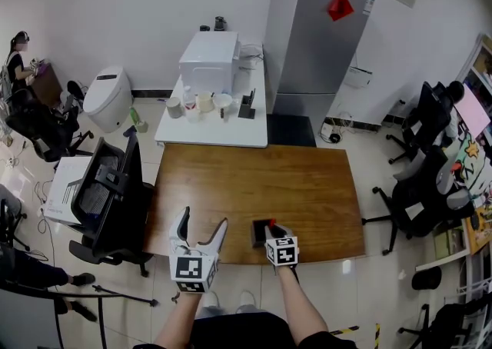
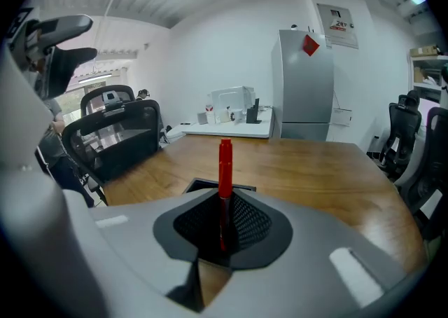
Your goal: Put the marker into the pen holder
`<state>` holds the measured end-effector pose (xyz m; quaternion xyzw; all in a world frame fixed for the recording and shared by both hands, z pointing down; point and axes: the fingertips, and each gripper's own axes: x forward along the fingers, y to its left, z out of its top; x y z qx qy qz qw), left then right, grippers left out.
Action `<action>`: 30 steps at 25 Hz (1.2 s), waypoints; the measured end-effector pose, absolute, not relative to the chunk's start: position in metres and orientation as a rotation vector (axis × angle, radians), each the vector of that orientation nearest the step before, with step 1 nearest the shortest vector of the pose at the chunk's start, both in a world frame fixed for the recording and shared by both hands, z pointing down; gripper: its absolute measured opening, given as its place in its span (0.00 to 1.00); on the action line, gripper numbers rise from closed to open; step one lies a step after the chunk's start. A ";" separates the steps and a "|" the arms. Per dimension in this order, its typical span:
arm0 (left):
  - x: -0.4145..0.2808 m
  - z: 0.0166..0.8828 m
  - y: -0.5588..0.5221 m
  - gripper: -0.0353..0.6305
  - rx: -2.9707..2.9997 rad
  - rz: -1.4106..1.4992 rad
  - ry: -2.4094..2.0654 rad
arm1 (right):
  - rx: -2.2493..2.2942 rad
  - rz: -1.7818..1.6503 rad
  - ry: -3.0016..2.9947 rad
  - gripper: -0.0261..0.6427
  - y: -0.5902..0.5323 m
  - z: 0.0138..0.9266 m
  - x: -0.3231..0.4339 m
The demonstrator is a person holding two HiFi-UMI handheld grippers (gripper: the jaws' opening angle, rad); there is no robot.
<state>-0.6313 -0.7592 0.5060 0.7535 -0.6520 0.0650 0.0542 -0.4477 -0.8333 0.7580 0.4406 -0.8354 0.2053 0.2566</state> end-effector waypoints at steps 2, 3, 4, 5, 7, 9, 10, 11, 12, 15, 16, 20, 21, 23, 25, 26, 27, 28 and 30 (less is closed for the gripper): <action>-0.632 0.506 -0.760 0.66 2.289 0.194 -1.978 | 1.194 0.564 -2.245 0.12 -0.834 0.761 -0.448; -0.632 0.506 -0.760 0.66 2.289 0.191 -1.976 | 1.188 0.562 -2.237 0.12 -0.834 0.761 -0.448; -0.631 0.505 -0.760 0.66 2.290 0.188 -1.973 | 1.181 0.558 -2.230 0.12 -0.833 0.762 -0.449; -0.631 0.505 -0.760 0.66 2.290 0.186 -1.971 | 1.172 0.554 -2.225 0.12 -0.833 0.762 -0.450; -0.632 0.504 -0.761 0.66 2.291 0.183 -1.969 | 1.162 0.549 -2.216 0.12 -0.833 0.761 -0.451; -0.632 0.505 -0.761 0.66 2.293 0.185 -1.967 | 1.159 0.550 -2.211 0.12 -0.832 0.761 -0.452; -0.633 0.506 -0.760 0.66 2.295 0.187 -1.966 | 1.157 0.553 -2.212 0.13 -0.832 0.761 -0.452; -0.633 0.507 -0.760 0.66 2.295 0.189 -1.965 | 1.155 0.559 -2.212 0.17 -0.831 0.761 -0.453; -0.634 0.508 -0.759 0.66 2.294 0.189 -1.963 | 1.154 0.566 -2.213 0.22 -0.829 0.759 -0.453; -0.635 0.510 -0.759 0.66 2.288 0.186 -1.955 | 1.190 0.554 -2.250 0.40 -0.829 0.733 -0.456; -0.635 0.511 -0.759 0.66 2.286 0.186 -1.953 | 1.215 0.538 -2.284 0.42 -0.829 0.716 -0.458; -0.639 0.510 -0.757 0.66 2.289 0.177 -1.958 | 1.298 0.435 -2.479 0.43 -0.828 0.627 -0.468; -0.640 0.508 -0.757 0.66 2.292 0.173 -1.963 | 1.320 0.394 -2.531 0.43 -0.826 0.602 -0.471; -0.645 0.501 -0.756 0.66 2.298 0.163 -1.977 | 1.368 0.288 -2.629 0.43 -0.820 0.551 -0.476; -0.650 0.494 -0.754 0.66 2.308 0.159 -2.000 | 1.425 0.166 -2.711 0.43 -0.810 0.503 -0.478; -0.651 0.489 -0.753 0.66 2.313 0.155 -2.013 | 1.459 0.107 -2.746 0.43 -0.803 0.482 -0.478; -0.653 0.484 -0.751 0.66 2.318 0.154 -2.026 | 1.495 0.053 -2.778 0.43 -0.797 0.463 -0.477; -0.656 0.481 -0.749 0.66 2.323 0.157 -2.038 | 1.526 0.008 -2.807 0.43 -0.790 0.448 -0.476; -0.661 0.474 -0.744 0.66 2.327 0.157 -2.057 | 1.552 -0.039 -2.840 0.43 -0.779 0.431 -0.479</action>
